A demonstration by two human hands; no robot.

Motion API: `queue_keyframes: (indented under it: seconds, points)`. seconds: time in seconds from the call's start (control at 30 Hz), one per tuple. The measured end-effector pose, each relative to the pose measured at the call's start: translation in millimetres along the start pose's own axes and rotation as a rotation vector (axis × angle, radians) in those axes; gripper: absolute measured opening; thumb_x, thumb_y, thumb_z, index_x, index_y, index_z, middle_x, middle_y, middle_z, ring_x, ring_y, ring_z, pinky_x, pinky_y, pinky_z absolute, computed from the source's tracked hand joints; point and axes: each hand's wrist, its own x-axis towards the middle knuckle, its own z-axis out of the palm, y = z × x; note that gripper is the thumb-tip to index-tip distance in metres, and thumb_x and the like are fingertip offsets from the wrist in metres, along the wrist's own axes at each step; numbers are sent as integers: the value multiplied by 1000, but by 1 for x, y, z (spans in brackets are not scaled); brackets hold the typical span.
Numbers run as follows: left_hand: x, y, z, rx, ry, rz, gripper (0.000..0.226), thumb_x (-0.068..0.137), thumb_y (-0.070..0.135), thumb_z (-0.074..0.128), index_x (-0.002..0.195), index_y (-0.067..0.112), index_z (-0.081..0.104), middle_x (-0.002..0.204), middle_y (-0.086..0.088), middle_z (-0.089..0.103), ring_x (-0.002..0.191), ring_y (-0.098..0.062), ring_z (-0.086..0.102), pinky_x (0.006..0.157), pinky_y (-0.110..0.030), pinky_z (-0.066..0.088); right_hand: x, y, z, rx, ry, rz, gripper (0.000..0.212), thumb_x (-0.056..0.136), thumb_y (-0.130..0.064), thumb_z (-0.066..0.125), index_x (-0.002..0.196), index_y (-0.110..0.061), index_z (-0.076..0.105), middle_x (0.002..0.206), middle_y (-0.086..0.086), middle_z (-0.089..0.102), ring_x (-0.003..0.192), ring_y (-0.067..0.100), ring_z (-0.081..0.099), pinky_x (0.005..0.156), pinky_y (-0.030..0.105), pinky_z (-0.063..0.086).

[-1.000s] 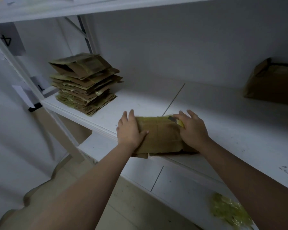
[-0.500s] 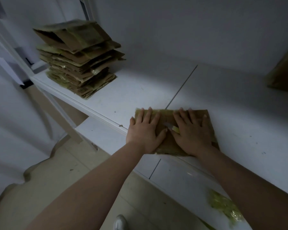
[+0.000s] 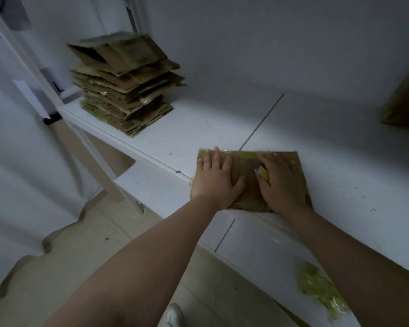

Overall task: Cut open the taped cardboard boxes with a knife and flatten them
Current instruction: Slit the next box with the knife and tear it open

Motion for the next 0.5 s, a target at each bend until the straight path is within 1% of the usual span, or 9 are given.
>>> queue_keyframes:
  seconds: [0.07,0.1,0.17,0.23,0.3,0.37,0.43,0.5]
  points:
    - [-1,-1,-4,-5,-13,-7,78,94,63,26,155,18,6,161,-15,-3,148,-33,-7,121,-47,0,-13,7,-2,3,98,39,43,96,-28,46,136,-15,46,151,9,33,143,25,21,118,49,9]
    - [-2,0,-6,-17,-10,-17,79,94,63,28,154,16,8,161,-15,-2,148,-33,-6,121,-47,1,-19,12,-3,-36,120,90,42,95,-28,47,135,-15,47,151,12,32,143,29,21,117,51,10]
    - [-6,2,-9,-40,28,-46,80,93,62,32,153,12,14,161,-17,3,149,-32,-3,120,-48,5,-31,19,-5,-129,81,211,45,94,-31,47,137,-16,42,153,19,26,142,37,19,116,52,11]
    - [-14,3,-12,-58,82,-77,78,92,62,35,150,12,21,160,-16,6,148,-32,0,119,-51,9,-38,22,-7,-184,18,275,52,94,-35,45,142,-18,33,153,23,21,142,39,15,116,52,11]
    - [-25,-1,-12,-80,121,-125,75,91,63,36,147,15,25,160,-14,7,148,-32,1,118,-53,12,-38,22,-8,-186,4,279,55,94,-37,44,143,-17,32,151,23,26,141,40,17,115,51,15]
    - [-37,-4,-9,-120,140,-190,75,89,67,38,146,19,27,160,-12,7,148,-33,4,117,-53,17,-38,21,-8,-187,16,271,54,92,-37,49,140,-15,37,145,23,35,138,41,24,113,50,22]
    - [-48,-3,-4,-188,126,-266,76,87,70,39,146,24,25,160,-12,10,147,-31,7,113,-50,30,-38,20,-8,-149,63,247,52,87,-32,57,133,-11,44,135,24,45,130,42,35,106,51,33]
    - [-54,2,0,-230,84,-333,77,88,72,35,150,28,19,159,-10,11,147,-28,6,105,-47,40,-40,17,-8,-107,107,230,52,84,-26,62,130,-9,47,129,24,47,122,41,41,98,49,39]
